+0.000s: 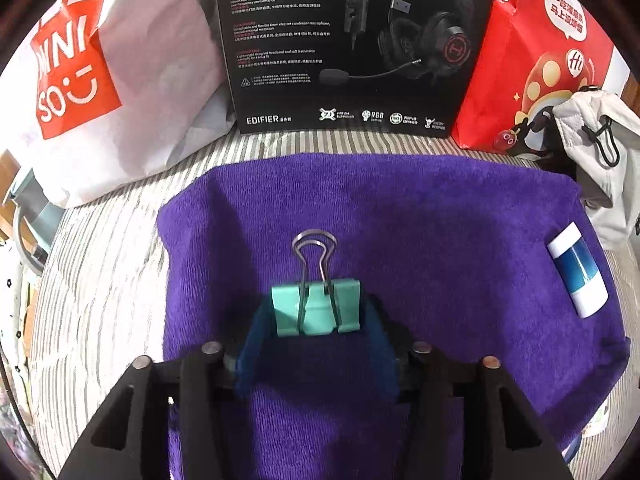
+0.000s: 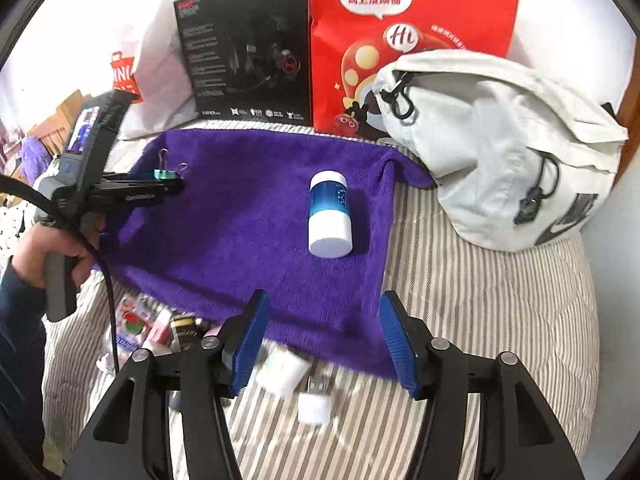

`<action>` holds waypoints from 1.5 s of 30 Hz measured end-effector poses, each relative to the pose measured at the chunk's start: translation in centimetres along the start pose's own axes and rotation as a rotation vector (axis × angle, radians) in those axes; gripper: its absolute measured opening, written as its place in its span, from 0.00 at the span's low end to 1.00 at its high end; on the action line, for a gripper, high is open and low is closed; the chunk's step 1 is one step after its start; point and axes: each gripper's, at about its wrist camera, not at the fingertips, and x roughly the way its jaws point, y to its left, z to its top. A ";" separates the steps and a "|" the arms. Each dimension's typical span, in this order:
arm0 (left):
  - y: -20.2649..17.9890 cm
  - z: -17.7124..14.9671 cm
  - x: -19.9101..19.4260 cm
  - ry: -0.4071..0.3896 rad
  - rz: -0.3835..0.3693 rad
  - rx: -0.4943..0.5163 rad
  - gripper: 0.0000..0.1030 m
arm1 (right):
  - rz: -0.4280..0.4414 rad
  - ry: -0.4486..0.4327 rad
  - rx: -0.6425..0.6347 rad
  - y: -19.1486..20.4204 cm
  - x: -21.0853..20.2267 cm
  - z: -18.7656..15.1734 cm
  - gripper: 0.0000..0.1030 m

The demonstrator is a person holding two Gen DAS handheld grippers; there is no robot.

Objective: Organize rigid objects
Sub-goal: 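Open the left gripper releasing the clip while the right releases the bottle upright, then grasp the clear candy bottle with the left gripper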

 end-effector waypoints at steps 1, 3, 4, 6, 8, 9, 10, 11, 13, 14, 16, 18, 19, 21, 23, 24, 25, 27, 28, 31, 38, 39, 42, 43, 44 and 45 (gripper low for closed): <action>0.0 -0.3 -0.2 0.001 0.001 0.002 0.51 | 0.003 -0.007 0.000 0.0 -0.5 -0.3 0.58; -0.3 -1.0 -0.9 0.006 0.006 0.010 0.51 | 0.010 -0.020 0.008 -0.1 -1.3 -0.8 0.59; -0.4 -1.3 -1.2 0.010 0.008 0.013 0.51 | 0.016 -0.023 0.017 -0.2 -1.5 -1.1 0.59; -0.6 -1.8 -2.1 0.012 0.014 0.013 0.51 | 0.020 -0.019 0.032 -0.2 -1.8 -1.5 0.59; -0.8 -2.6 -3.8 -0.012 0.015 0.014 0.51 | 0.026 -0.018 0.047 -0.4 -2.1 -2.2 0.59; -0.8 -3.0 -4.8 -0.026 0.015 0.014 0.51 | 0.030 -0.017 0.053 -0.5 -2.1 -2.5 0.59; -1.0 -3.7 -6.1 -0.042 0.009 0.017 0.51 | 0.032 -0.014 0.060 -0.7 -2.2 -2.8 0.59; -1.3 -4.3 -7.1 -0.051 -0.002 0.022 0.51 | 0.033 -0.012 0.067 -0.8 -2.3 -3.2 0.59; -2.0 -5.6 -9.1 -0.064 -0.032 0.037 0.51 | 0.032 -0.008 0.080 -1.0 -2.5 -3.7 0.59; -2.4 -6.5 -10.3 -0.075 -0.044 0.046 0.51 | 0.032 -0.005 0.084 -1.1 -2.6 -4.0 0.59; -3.3 -8.5 -12.0 -0.090 -0.069 0.072 0.52 | 0.023 -0.003 0.087 -1.2 -2.8 -4.5 0.59; -4.0 -9.9 -12.9 -0.082 -0.080 0.096 0.54 | 0.014 -0.003 0.087 -1.2 -3.2 -5.0 0.59; -4.3 -11.0 -13.1 -0.078 -0.085 0.102 0.54 | 0.012 -0.005 0.089 -1.2 -3.4 -5.3 0.59; -5.1 -12.5 -13.1 -0.064 -0.110 0.121 0.54 | 0.015 -0.008 0.087 -1.0 -3.8 -5.9 0.60; -5.7 -13.8 -12.9 -0.043 -0.108 0.140 0.54 | 0.009 -0.007 0.084 -0.8 -4.1 -6.5 0.60; -5.8 -14.4 -12.9 -0.040 -0.103 0.147 0.54 | 0.004 -0.007 0.081 -0.6 -4.4 -6.9 0.60; -5.9 -14.7 -12.8 -0.039 -0.102 0.154 0.54 | 0.005 -0.010 0.077 -0.4 -4.5 -7.1 0.60; -6.0 -15.3 -12.3 -0.028 -0.097 0.160 0.56 | 0.003 -0.006 0.068 -0.1 -4.7 -7.7 0.60; -5.9 -15.5 -12.1 -0.037 -0.117 0.157 0.57 | 0.000 -0.002 0.063 0.1 -4.8 -8.1 0.61; -5.8 -15.6 -11.1 -0.026 -0.140 0.129 0.57 | -0.002 0.004 0.048 0.5 -5.0 -8.9 0.61; -6.3 -14.9 -10.1 -0.056 -0.087 0.162 0.57 | -0.004 0.009 0.027 0.8 -4.9 -9.5 0.61; -6.2 -15.0 -10.0 -0.048 -0.068 0.170 0.57 | -0.004 0.010 0.026 0.7 -4.9 -9.5 0.61; -5.3 -15.3 -9.8 -0.030 -0.034 0.182 0.57 | -0.005 0.017 0.031 0.4 -4.6 -9.6 0.61; -5.1 -15.4 -9.7 -0.019 -0.036 0.183 0.57 | -0.003 0.019 0.033 0.4 -4.5 -9.6 0.61; -5.0 -15.5 -9.6 -0.017 -0.038 0.185 0.57 | -0.002 0.021 0.034 0.3 -4.4 -9.6 0.61; -5.1 -15.5 -9.6 -0.018 -0.038 0.188 0.57 | -0.002 0.022 0.035 0.3 -4.3 -9.6 0.61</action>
